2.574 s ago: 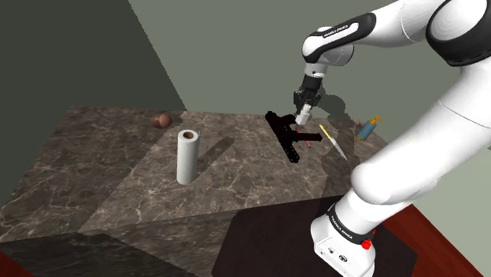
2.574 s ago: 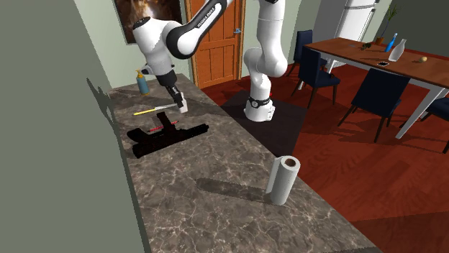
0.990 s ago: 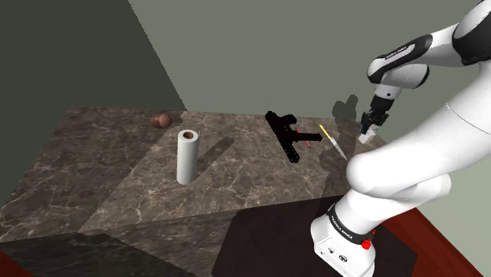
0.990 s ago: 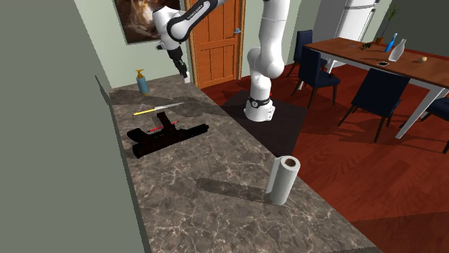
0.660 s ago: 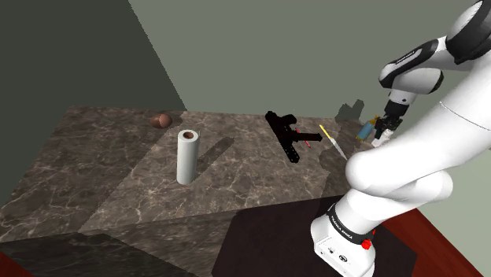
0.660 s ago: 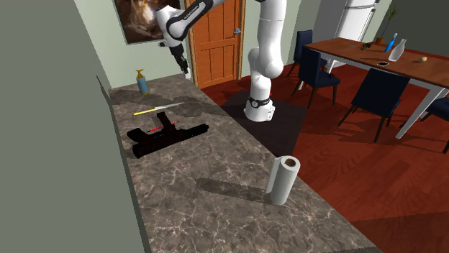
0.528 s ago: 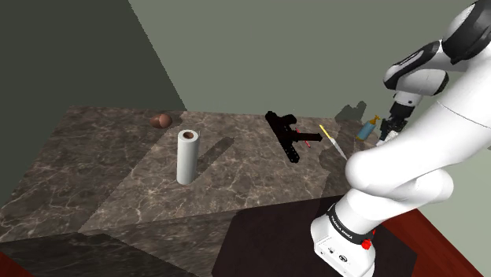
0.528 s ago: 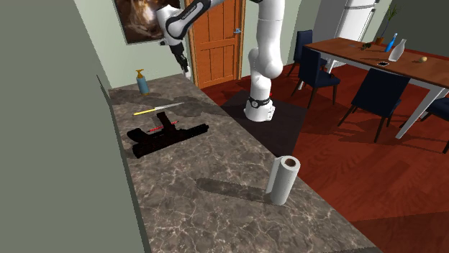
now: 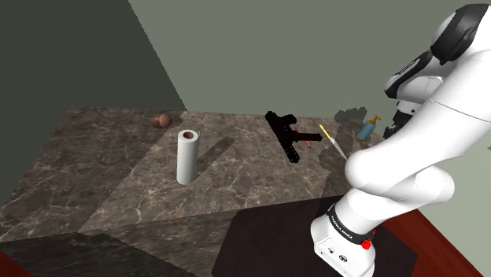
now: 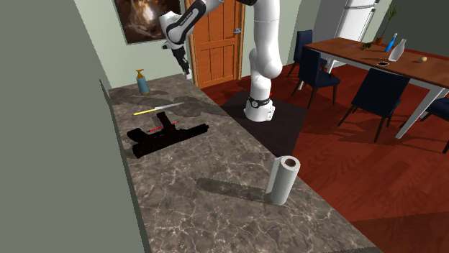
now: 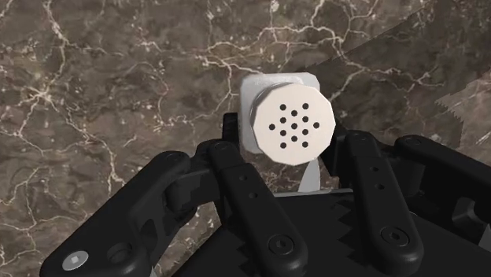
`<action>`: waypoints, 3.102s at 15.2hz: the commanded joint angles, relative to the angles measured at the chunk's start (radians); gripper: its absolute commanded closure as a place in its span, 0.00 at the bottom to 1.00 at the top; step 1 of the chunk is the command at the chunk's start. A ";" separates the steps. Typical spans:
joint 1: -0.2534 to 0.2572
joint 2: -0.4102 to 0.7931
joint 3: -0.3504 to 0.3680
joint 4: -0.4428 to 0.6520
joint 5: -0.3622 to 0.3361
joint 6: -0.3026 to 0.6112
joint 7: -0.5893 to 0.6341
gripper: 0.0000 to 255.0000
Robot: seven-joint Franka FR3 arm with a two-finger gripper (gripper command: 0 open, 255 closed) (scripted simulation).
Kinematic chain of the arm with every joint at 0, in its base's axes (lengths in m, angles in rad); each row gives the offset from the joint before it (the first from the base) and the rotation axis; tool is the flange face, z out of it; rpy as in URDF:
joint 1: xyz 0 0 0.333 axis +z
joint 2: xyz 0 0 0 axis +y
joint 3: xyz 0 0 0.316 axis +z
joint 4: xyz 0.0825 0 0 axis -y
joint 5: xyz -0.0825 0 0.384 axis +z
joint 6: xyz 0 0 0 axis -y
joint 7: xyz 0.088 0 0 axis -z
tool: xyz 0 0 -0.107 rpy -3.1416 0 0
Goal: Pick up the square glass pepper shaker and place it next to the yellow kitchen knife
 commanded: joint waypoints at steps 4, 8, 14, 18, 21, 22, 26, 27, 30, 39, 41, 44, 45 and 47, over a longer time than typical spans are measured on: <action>-0.006 0.046 0.004 -0.027 0.025 0.067 -0.009 1.00; -0.013 0.087 0.009 -0.043 0.049 0.119 -0.020 1.00; -0.028 0.155 0.024 -0.060 0.091 0.195 -0.039 1.00; -0.041 0.202 0.039 -0.067 0.121 0.244 -0.053 1.00; -0.052 0.239 0.052 -0.070 0.144 0.280 -0.065 1.00; -0.055 0.251 0.057 -0.070 0.152 0.291 -0.068 1.00; -0.057 0.256 0.059 -0.071 0.155 0.296 -0.069 1.00; -0.057 0.256 0.059 -0.071 0.155 0.296 -0.069 1.00; -0.057 0.256 0.059 -0.071 0.155 0.296 -0.069 1.00; -0.025 0.179 0.034 -0.046 0.108 0.200 -0.036 0.00; -0.018 0.160 0.031 -0.037 0.097 0.174 -0.028 0.00; -0.019 0.160 0.031 -0.037 0.097 0.174 -0.028 0.00; -0.019 0.160 0.031 -0.037 0.097 0.174 -0.028 0.00; -0.019 0.160 0.031 -0.037 0.097 0.174 -0.028 0.00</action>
